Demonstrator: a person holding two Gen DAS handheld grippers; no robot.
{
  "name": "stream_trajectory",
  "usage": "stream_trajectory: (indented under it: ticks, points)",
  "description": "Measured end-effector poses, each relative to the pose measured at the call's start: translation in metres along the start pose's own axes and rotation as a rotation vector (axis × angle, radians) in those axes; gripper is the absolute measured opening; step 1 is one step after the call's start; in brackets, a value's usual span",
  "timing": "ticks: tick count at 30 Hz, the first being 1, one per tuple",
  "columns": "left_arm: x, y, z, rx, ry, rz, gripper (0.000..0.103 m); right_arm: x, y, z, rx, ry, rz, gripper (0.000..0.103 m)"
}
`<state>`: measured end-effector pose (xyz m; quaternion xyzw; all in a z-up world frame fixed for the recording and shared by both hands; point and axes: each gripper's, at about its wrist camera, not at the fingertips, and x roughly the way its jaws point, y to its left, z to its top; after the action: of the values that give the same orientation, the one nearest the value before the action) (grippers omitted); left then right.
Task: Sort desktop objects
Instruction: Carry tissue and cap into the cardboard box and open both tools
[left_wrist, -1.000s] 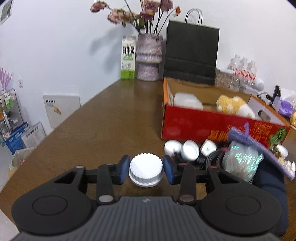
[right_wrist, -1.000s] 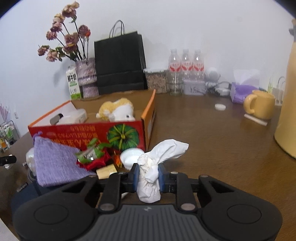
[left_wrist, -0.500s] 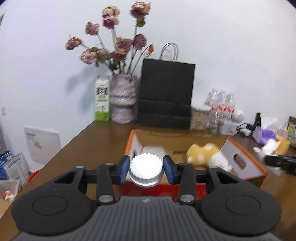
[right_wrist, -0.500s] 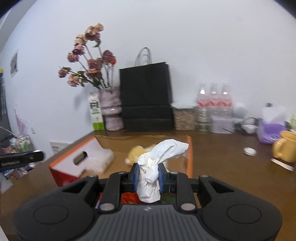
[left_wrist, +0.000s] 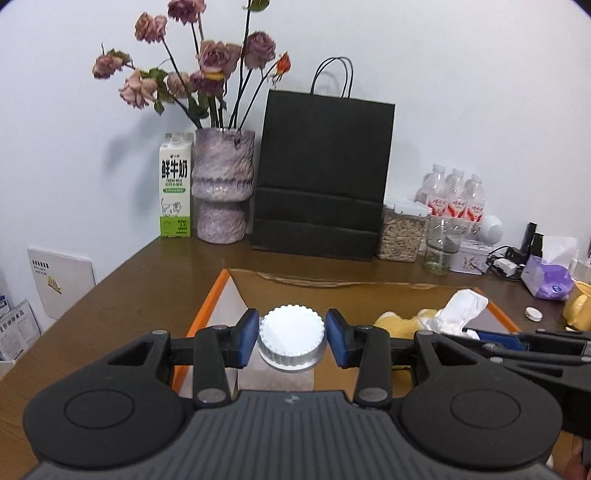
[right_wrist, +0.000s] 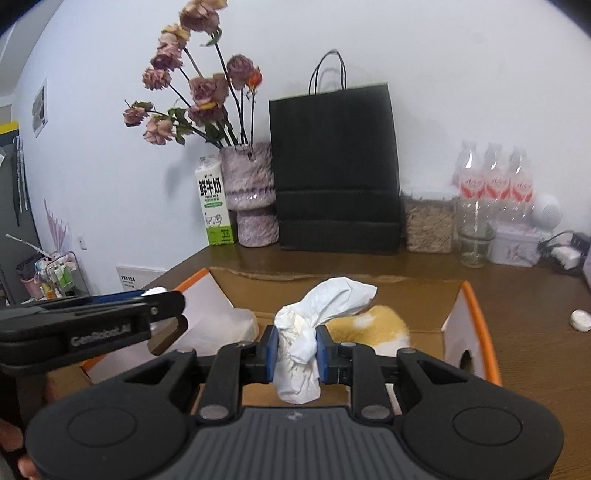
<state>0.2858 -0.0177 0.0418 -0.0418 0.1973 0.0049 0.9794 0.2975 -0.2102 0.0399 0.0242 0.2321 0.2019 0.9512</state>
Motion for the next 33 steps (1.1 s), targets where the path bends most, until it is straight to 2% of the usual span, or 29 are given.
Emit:
stream_trajectory:
  ticks: [5, 12, 25, 28, 31, 32, 33]
  points:
    - [0.013, 0.005, -0.018, 0.048, 0.042, 0.036, 0.041, 0.017, 0.002, -0.018, -0.040, 0.074, 0.006, 0.020]
    - [0.018, 0.004, -0.025, 0.066, 0.088, 0.040, 0.041, 0.022, 0.006, -0.028, -0.066, 0.091, -0.027, 0.020]
    - [0.024, 0.000, -0.033, 0.080, 0.145, 0.041, 0.041, 0.025, 0.003, -0.033, -0.058, 0.116, -0.037, 0.024]
    - [0.023, 0.000, -0.033, 0.079, 0.144, 0.039, 0.045, 0.025, 0.002, -0.033, -0.057, 0.114, -0.042, 0.025]
    - [0.020, -0.002, -0.032, 0.085, 0.129, 0.032, 0.054, 0.023, 0.001, -0.032, -0.052, 0.107, -0.041, 0.036]
    - [0.019, -0.003, -0.032, 0.089, 0.121, 0.030, 0.056, 0.021, 0.001, -0.032, -0.048, 0.100, -0.041, 0.046]
    - [0.017, -0.004, -0.031, 0.093, 0.109, 0.028, 0.064, 0.020, 0.001, -0.031, -0.047, 0.092, -0.042, 0.056]
